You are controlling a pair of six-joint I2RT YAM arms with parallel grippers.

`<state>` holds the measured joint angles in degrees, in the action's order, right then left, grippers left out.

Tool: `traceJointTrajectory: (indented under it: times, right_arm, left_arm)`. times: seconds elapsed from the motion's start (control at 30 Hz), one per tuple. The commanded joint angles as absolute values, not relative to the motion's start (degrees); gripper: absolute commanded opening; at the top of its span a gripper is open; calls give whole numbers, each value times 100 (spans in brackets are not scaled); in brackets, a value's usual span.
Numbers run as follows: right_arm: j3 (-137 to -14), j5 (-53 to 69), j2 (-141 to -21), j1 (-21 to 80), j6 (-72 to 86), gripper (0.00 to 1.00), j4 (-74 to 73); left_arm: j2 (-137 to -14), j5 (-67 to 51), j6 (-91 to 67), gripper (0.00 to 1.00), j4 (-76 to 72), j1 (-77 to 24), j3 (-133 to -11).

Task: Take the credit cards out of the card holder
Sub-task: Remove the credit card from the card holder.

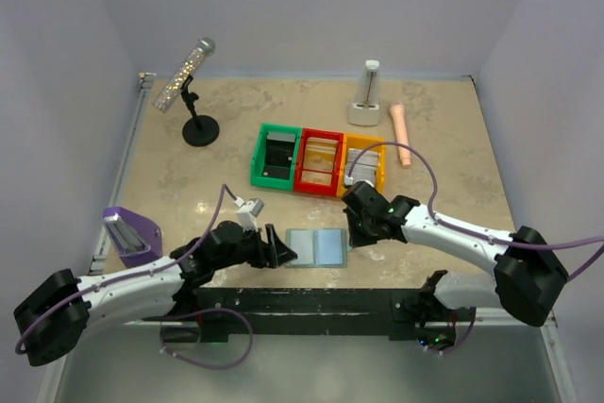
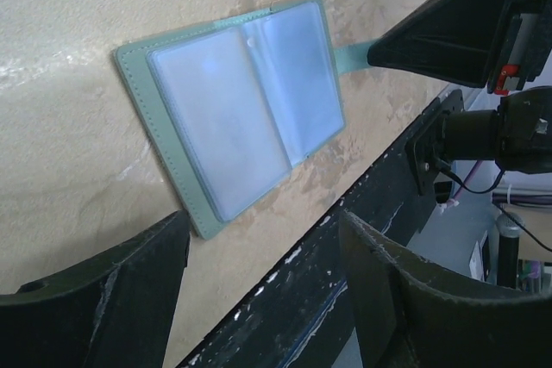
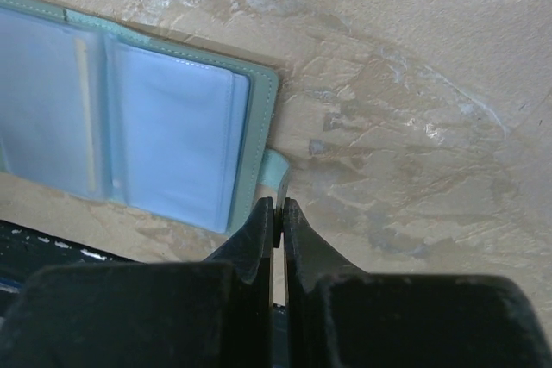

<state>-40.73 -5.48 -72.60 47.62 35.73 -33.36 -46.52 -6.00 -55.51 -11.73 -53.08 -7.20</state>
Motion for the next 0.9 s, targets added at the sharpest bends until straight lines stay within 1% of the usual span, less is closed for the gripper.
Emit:
traceJointTrajectory:
  times: [0.0, 0.27, 0.73, 0.87]
  right_arm:
    - [-3946, -457, -7023, 4781, 3762, 0, -3305]
    - [-3929, -387, -7057, 4781, 3727, 0, -3261]
    - [-3929, -255, -7075, 4781, 3727, 0, -3199]
    - [-3929, -229, -7075, 4781, 3735, 0, -3199]
  left_arm:
    - [-5202, -554, -5625, 75, -1652, -5431, -1256]
    - [-5633, -466, -5581, 75, -1837, -5467, -1415]
    - [-6785, -729, -5555, 74, -2531, -5519, -1635]
    - [-7013, -791, -5520, 74, -2523, -5546, -1766]
